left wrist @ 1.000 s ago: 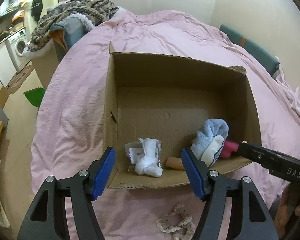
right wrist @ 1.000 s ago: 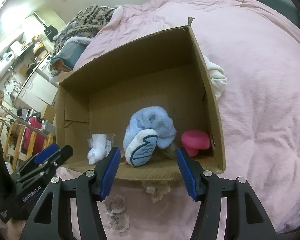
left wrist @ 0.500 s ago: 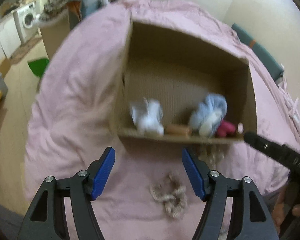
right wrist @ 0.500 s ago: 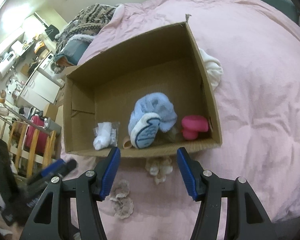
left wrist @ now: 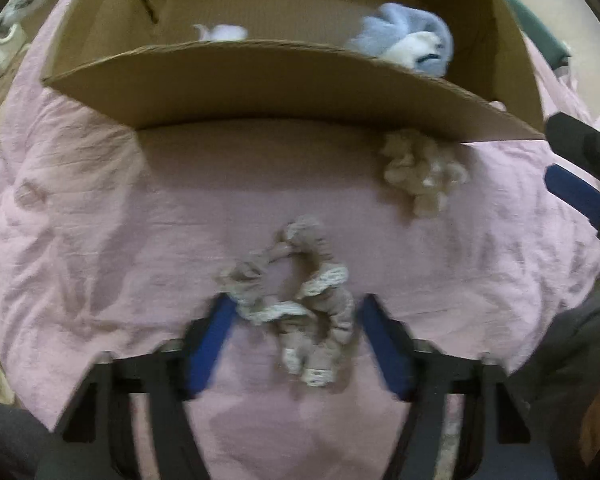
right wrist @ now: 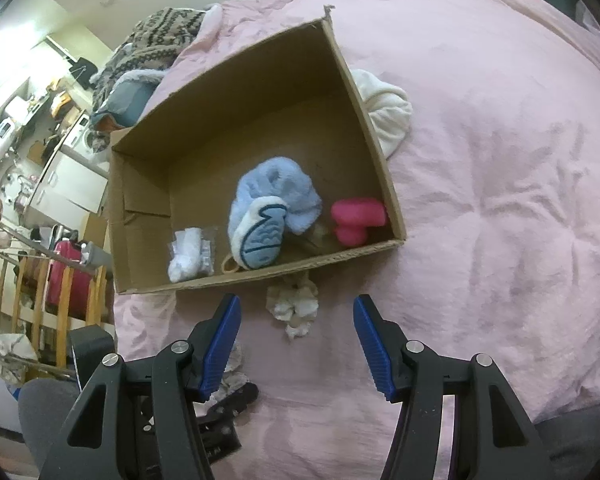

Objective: Organize soft objects
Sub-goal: 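Grasp the beige lace scrunchie with the left gripper while the right moves to the cream scrunchie, then grasp the cream fluffy scrunchie with the right gripper and lift it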

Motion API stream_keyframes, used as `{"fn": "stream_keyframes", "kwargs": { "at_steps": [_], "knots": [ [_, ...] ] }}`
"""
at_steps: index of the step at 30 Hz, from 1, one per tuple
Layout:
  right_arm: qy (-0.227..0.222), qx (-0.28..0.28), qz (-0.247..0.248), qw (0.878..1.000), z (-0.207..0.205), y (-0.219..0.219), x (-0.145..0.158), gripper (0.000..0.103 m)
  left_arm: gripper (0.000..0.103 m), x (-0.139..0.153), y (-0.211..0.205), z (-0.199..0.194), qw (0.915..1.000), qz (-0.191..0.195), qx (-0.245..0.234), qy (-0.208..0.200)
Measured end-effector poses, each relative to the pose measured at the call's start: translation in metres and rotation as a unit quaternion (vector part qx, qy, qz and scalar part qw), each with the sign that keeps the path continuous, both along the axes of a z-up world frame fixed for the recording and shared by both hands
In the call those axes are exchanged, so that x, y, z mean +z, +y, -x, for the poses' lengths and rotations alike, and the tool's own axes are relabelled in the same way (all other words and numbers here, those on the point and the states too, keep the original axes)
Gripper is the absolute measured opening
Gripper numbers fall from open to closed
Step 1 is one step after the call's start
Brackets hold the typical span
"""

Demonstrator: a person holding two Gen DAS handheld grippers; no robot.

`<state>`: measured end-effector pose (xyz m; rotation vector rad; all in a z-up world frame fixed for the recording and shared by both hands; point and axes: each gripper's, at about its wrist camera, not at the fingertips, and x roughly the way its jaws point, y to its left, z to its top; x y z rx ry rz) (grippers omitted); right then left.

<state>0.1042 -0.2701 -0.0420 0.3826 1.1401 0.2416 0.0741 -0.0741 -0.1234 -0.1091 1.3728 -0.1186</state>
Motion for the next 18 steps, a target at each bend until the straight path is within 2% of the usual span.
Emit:
{"fn": "stream_keyframes", "kwargs": {
  "at_steps": [1, 3, 7, 13, 18],
  "knots": [
    [0.005, 0.000, 0.000, 1.000, -0.001, 0.001, -0.003, 0.062, 0.038, 0.000, 0.003, 0.000, 1.0000, -0.005, 0.005, 0.001],
    [0.013, 0.003, 0.005, 1.000, -0.003, 0.004, -0.007, 0.062, 0.018, 0.001, 0.009, -0.001, 0.9999, -0.001, 0.015, 0.002],
    [0.028, 0.020, 0.017, 0.999, -0.007, 0.017, -0.018, 0.062, 0.014, 0.006, 0.017, -0.001, 0.9996, 0.000, 0.029, 0.002],
    [0.047, 0.044, 0.040, 0.997, -0.013, 0.034, -0.034, 0.062, 0.013, 0.032, 0.023, 0.002, 0.9977, -0.015, 0.050, -0.043],
    [0.064, 0.062, 0.066, 0.994, -0.023, 0.046, -0.050, 0.062, 0.013, 0.047, 0.035, 0.006, 0.9950, -0.028, 0.071, -0.064]
  ]
}}
